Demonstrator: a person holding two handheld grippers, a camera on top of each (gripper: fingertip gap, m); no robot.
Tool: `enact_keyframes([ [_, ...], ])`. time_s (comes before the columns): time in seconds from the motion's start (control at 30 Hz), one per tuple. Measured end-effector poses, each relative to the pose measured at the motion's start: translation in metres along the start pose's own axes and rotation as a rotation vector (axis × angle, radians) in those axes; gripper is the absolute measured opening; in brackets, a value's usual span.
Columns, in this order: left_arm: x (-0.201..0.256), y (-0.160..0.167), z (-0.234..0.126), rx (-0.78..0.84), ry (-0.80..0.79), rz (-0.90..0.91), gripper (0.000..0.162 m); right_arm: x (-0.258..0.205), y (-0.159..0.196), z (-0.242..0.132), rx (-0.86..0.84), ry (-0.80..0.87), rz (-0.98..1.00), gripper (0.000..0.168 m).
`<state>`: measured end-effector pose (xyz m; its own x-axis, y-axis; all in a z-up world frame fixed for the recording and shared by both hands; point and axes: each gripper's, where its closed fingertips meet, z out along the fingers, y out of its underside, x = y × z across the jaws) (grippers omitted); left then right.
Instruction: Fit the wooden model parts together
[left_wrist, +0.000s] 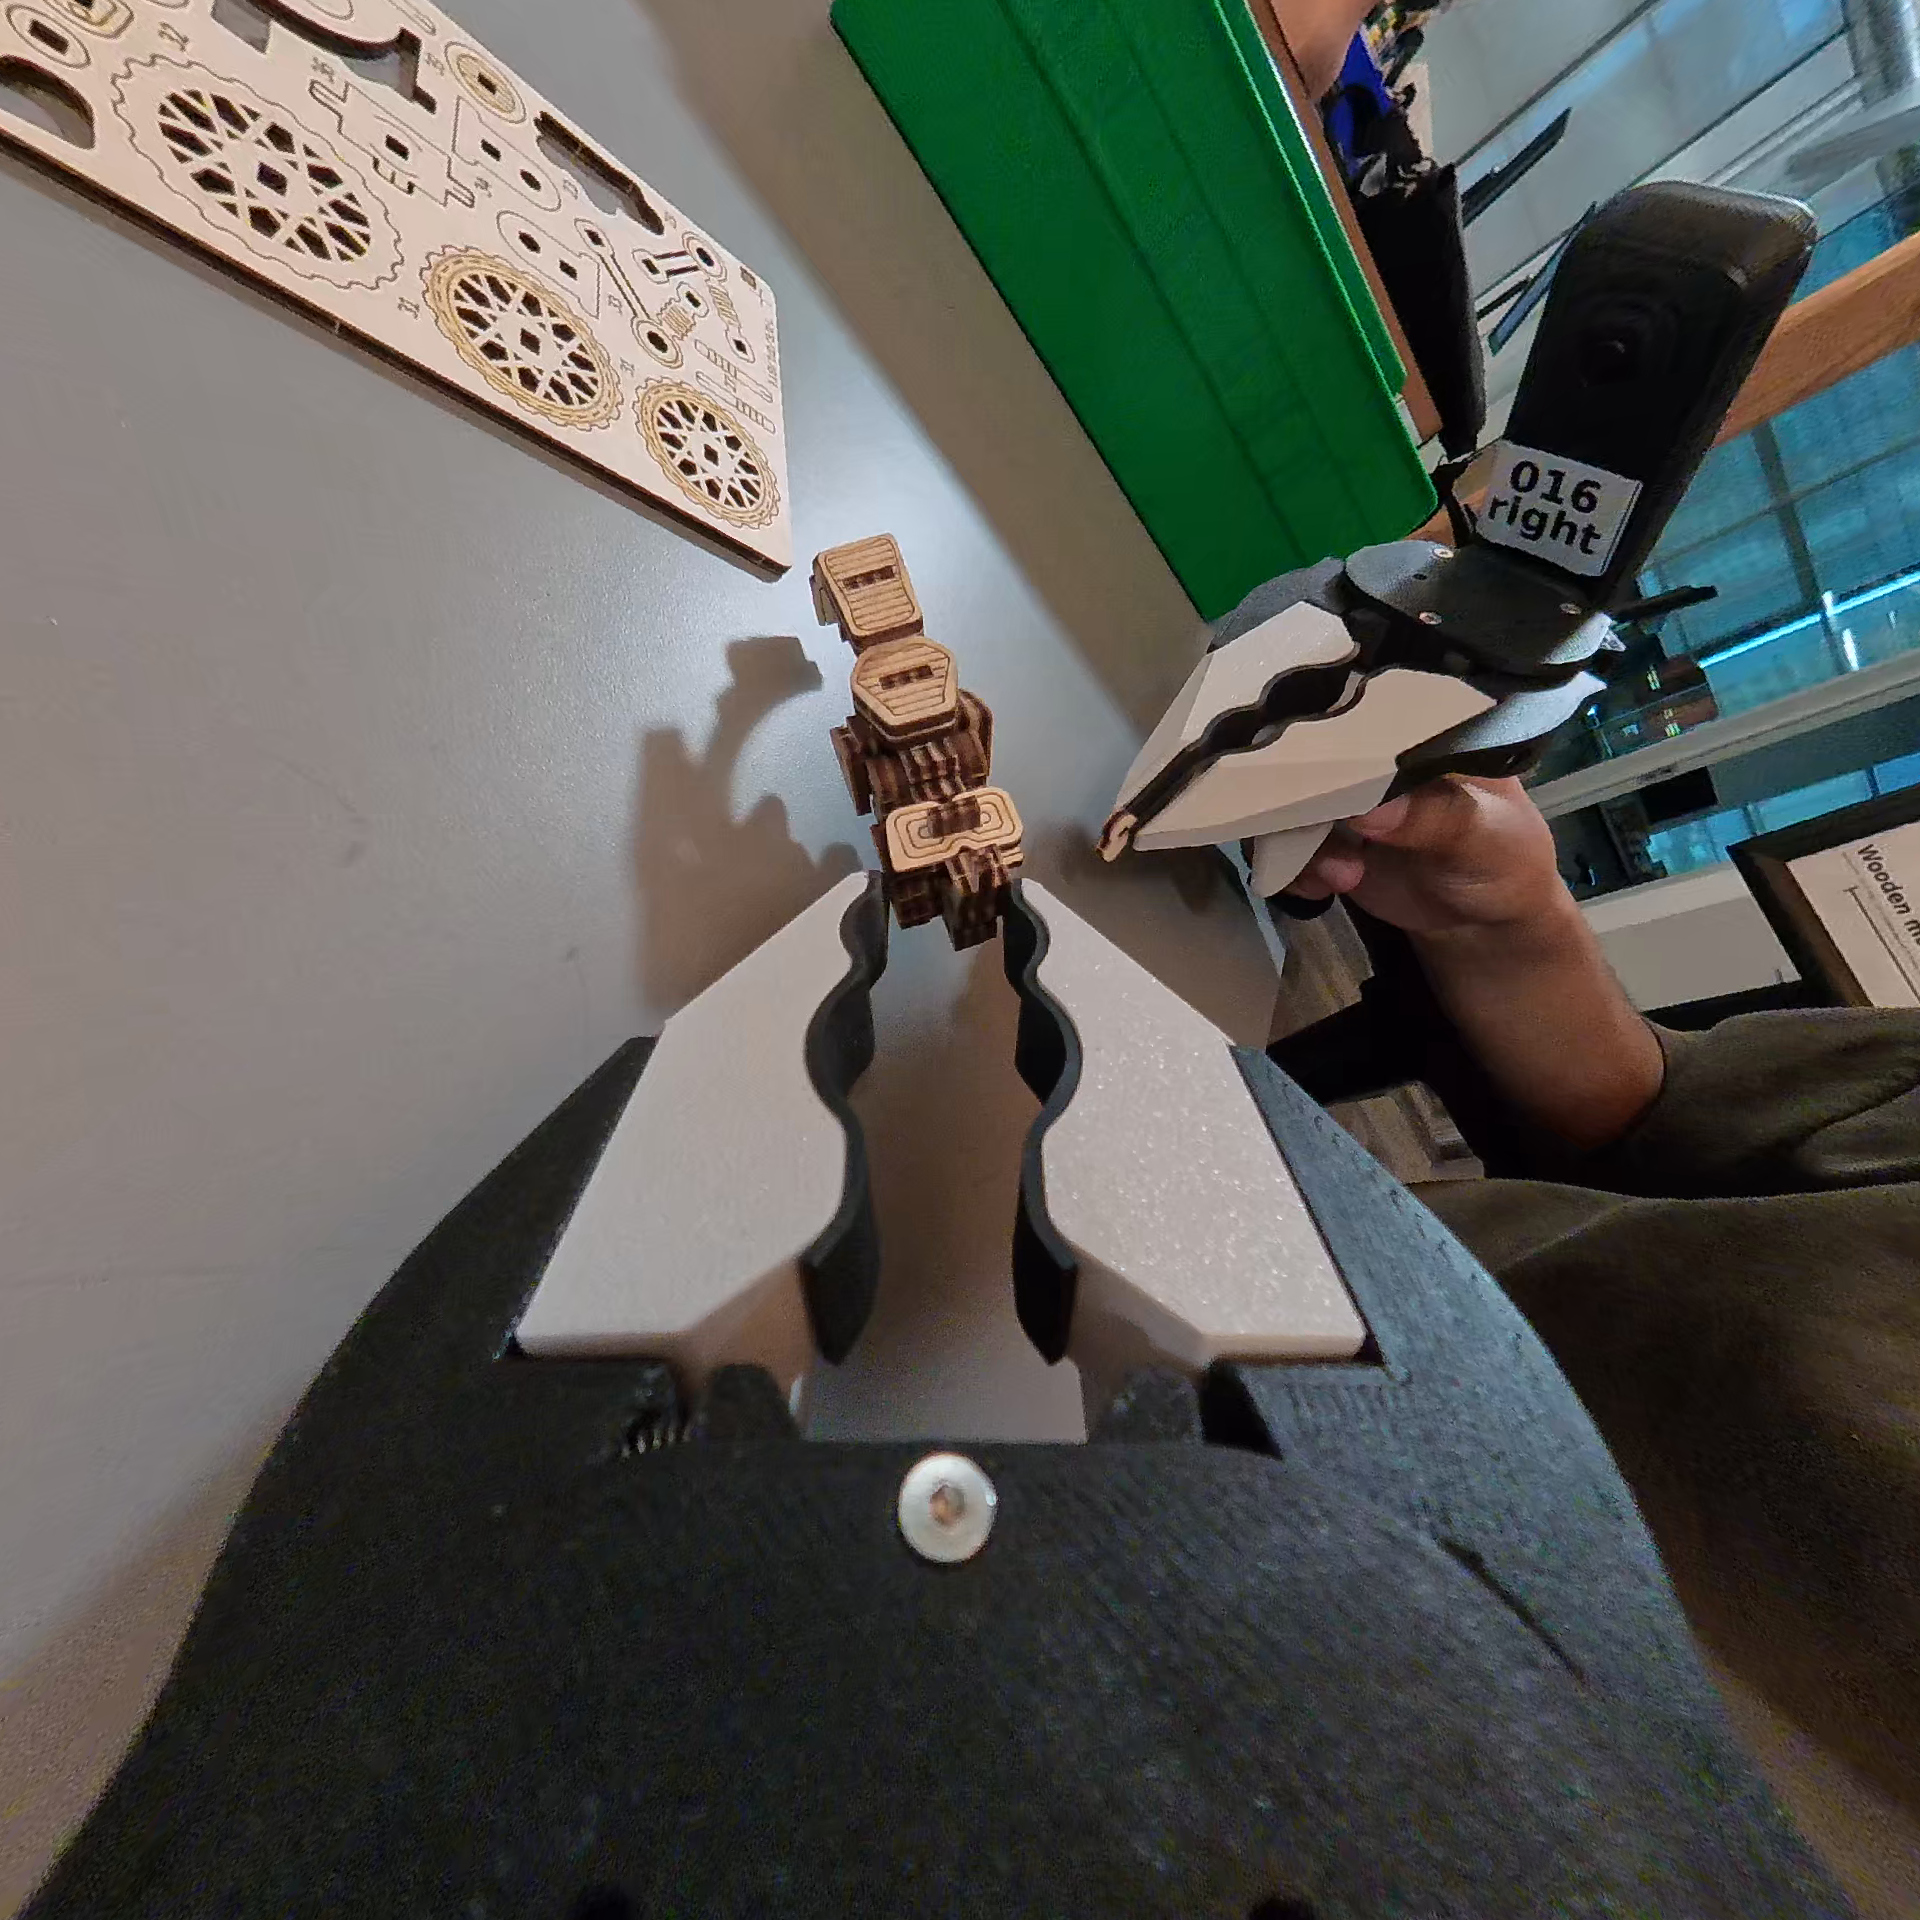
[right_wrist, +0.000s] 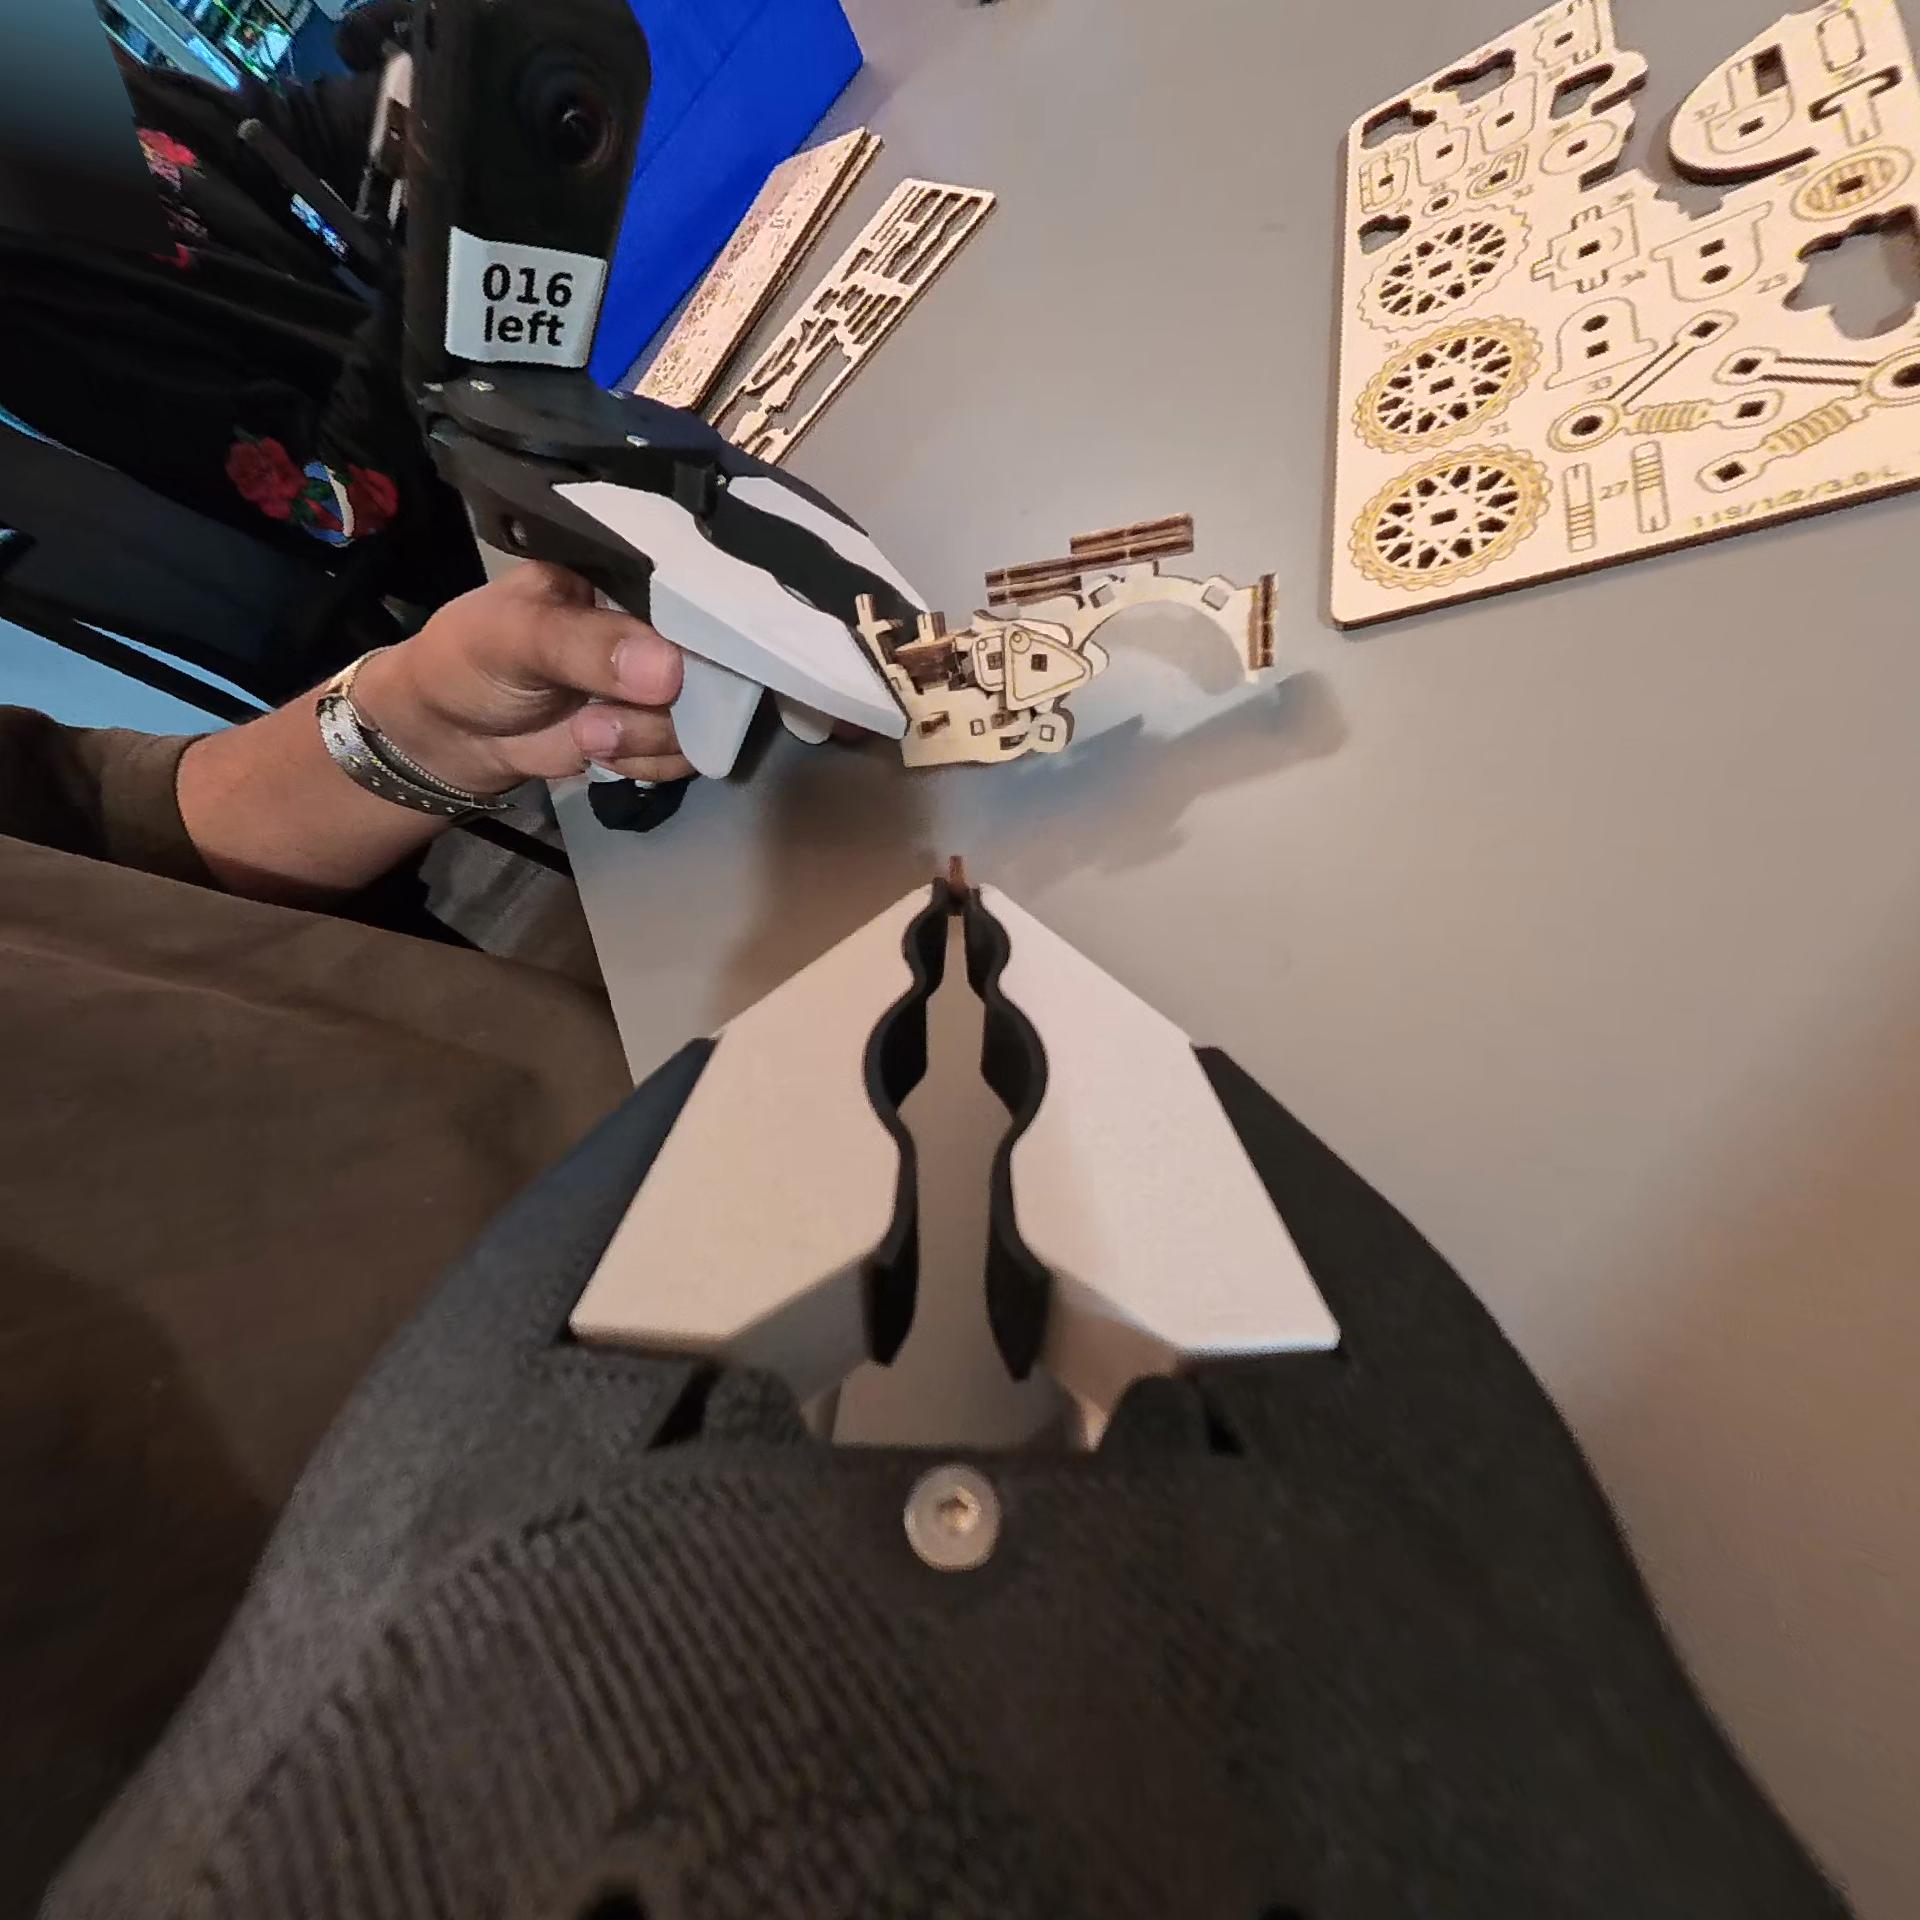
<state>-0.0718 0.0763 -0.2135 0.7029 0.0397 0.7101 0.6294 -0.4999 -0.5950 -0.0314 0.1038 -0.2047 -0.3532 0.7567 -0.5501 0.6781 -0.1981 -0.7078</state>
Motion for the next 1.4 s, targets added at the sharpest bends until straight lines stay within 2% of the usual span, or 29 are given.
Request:
enact_keyframes([
  [0.4,0.0001,-0.0010,-0.0002,0.008,0.017,-0.027,0.020,-0.0042,0.0001,0.0054,0.002,-0.052,0.037,0.001],
  [1.4,-0.0003,-0.0019,-0.0005,0.012,0.025,-0.042,0.021,-0.0033,-0.0002,0.0051,0.003,-0.048,0.041,0.001],
])
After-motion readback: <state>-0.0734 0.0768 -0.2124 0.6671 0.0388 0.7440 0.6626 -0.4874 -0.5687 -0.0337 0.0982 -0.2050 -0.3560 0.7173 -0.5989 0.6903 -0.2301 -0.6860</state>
